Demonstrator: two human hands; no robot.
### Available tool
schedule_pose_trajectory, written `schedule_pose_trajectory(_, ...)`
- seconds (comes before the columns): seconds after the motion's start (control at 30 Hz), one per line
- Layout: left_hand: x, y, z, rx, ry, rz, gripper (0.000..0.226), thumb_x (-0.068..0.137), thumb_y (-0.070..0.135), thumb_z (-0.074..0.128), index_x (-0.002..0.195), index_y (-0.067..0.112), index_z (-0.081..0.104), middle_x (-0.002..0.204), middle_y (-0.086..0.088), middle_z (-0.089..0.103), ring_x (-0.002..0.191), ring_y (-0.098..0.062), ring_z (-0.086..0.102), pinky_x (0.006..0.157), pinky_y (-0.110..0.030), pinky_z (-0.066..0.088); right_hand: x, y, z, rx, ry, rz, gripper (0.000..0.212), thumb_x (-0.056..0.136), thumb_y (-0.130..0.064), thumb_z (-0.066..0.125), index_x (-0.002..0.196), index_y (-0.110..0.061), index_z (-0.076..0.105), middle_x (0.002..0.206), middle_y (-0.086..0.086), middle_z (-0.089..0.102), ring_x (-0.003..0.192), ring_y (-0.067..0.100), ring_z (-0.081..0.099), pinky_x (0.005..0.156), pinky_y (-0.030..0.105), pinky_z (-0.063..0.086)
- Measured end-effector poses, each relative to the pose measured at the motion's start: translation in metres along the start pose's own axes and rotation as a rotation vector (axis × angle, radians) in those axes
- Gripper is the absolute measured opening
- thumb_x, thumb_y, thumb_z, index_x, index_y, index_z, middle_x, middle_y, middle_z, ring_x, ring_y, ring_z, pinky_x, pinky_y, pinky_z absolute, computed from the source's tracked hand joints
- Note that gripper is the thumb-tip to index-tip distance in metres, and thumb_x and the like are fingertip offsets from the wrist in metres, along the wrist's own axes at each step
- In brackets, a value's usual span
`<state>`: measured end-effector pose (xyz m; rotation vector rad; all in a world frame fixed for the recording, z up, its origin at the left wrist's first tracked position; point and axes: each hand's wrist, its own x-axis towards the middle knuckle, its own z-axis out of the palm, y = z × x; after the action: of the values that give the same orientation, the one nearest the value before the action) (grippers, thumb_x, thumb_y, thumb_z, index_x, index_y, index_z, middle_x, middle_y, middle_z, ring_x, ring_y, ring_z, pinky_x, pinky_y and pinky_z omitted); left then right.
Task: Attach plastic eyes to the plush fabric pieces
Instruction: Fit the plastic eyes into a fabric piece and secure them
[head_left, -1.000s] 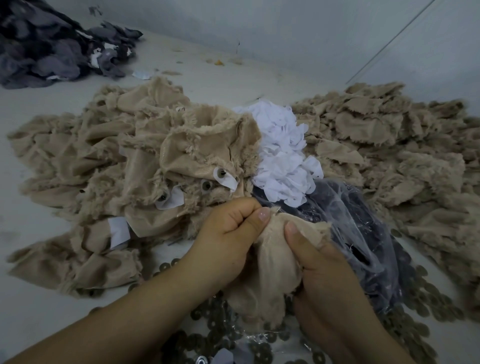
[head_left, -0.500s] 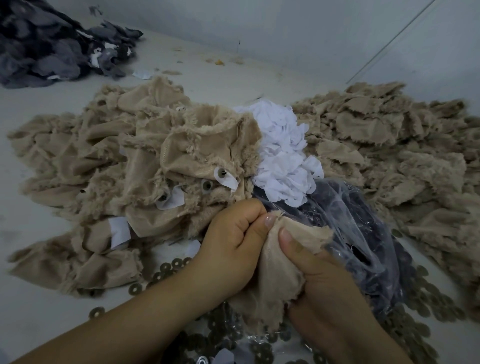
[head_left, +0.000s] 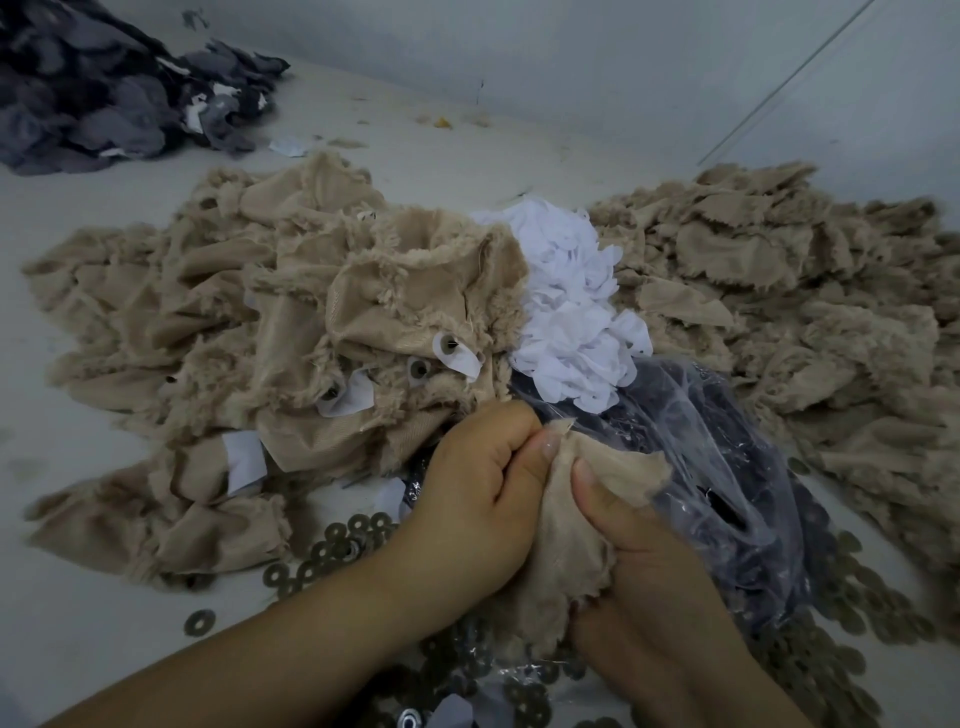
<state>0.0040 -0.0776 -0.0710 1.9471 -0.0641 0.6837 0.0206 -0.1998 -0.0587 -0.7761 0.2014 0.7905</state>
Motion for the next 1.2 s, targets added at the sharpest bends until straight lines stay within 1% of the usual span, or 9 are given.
schedule_pose_trajectory(0.13,0.001,-0.001,-0.001,0.010,0.012,-0.004,0.032,0.094,0.012,0.050,0.063,0.008,0.042,0.060,0.004,0.039,0.058,-0.006,0.037,0.056,-0.013,0.030,0.003,0.002,-0.001,-0.037,0.039,-0.082,0.045,0.089,-0.020,0.056,0.128,0.001,0.062,0.121,0.028,0.067,0.116,0.041,0.064,0.107,0.057,0.043)
schedule_pose_trajectory(0.37,-0.003,-0.003,-0.001,-0.019,0.021,0.004,0.032,0.095,0.008,0.048,0.063,0.009,0.041,0.060,0.004,0.039,0.058,-0.005,0.036,0.057,-0.012,0.030,0.000,0.003,-0.003,0.031,-0.002,0.078,0.044,0.084,-0.023,0.060,0.121,0.000,0.069,0.119,0.026,0.069,0.104,0.037,0.071,0.079,0.050,0.060)
schedule_pose_trajectory(0.47,-0.002,0.002,-0.001,-0.067,0.010,0.011,0.032,0.094,0.007,0.049,0.063,0.012,0.042,0.061,0.004,0.040,0.059,-0.003,0.036,0.057,-0.014,0.031,0.001,0.004,-0.004,0.012,0.003,-0.059,0.047,0.084,-0.021,0.058,0.128,-0.004,0.064,0.119,0.023,0.070,0.108,0.034,0.070,0.086,0.045,0.058)
schedule_pose_trajectory(0.6,0.001,0.003,-0.002,-0.128,-0.009,-0.043,0.033,0.095,0.012,0.049,0.063,0.017,0.042,0.060,0.010,0.040,0.057,-0.002,0.037,0.056,-0.013,0.032,0.003,0.003,-0.002,-0.040,0.016,-0.156,0.045,0.084,-0.020,0.059,0.126,-0.004,0.065,0.120,0.025,0.069,0.112,0.039,0.067,0.100,0.057,0.050)
schedule_pose_trajectory(0.73,0.001,-0.003,-0.004,-0.207,-0.013,-0.130,0.035,0.094,0.022,0.049,0.062,0.010,0.044,0.058,0.011,0.042,0.057,-0.003,0.039,0.055,-0.018,0.035,0.003,0.002,-0.003,-0.051,-0.013,-0.046,0.043,0.088,-0.022,0.059,0.126,-0.003,0.066,0.122,0.025,0.068,0.113,0.040,0.067,0.103,0.060,0.046)
schedule_pose_trajectory(0.83,-0.001,-0.006,-0.003,-0.219,-0.017,-0.125,0.035,0.094,0.021,0.051,0.063,0.006,0.045,0.059,0.011,0.043,0.057,-0.003,0.039,0.054,-0.017,0.035,0.003,0.001,-0.004,-0.031,-0.036,0.033,0.038,0.087,-0.023,0.059,0.115,-0.002,0.073,0.119,0.022,0.070,0.108,0.033,0.070,0.094,0.048,0.056)
schedule_pose_trajectory(0.97,-0.001,-0.004,-0.002,-0.289,-0.041,-0.208,0.033,0.094,0.025,0.052,0.063,0.016,0.049,0.058,0.013,0.045,0.055,-0.002,0.040,0.053,-0.015,0.036,0.004,-0.003,-0.005,-0.082,-0.015,0.005,0.044,0.091,-0.026,0.057,0.129,-0.004,0.063,0.125,0.024,0.067,0.116,0.039,0.066,0.102,0.055,0.048)
schedule_pose_trajectory(1.13,-0.001,-0.007,-0.006,-0.424,-0.115,-0.304,0.029,0.094,0.016,0.061,0.065,0.016,0.056,0.054,0.006,0.048,0.043,-0.001,0.039,0.043,-0.011,0.034,0.003,-0.016,-0.006,-0.257,0.096,-0.105,0.034,0.097,-0.022,0.055,0.117,0.002,0.069,0.114,0.025,0.071,0.110,0.036,0.069,0.100,0.049,0.051)
schedule_pose_trajectory(1.2,0.000,-0.007,-0.007,-0.412,-0.122,-0.298,0.032,0.093,0.007,0.062,0.064,0.019,0.058,0.054,0.005,0.050,0.044,-0.002,0.041,0.044,-0.012,0.035,-0.002,-0.027,-0.005,-0.565,0.145,-0.203,0.030,0.100,-0.026,0.054,0.099,-0.005,0.076,0.099,0.016,0.076,0.096,0.029,0.073,0.090,0.041,0.056)
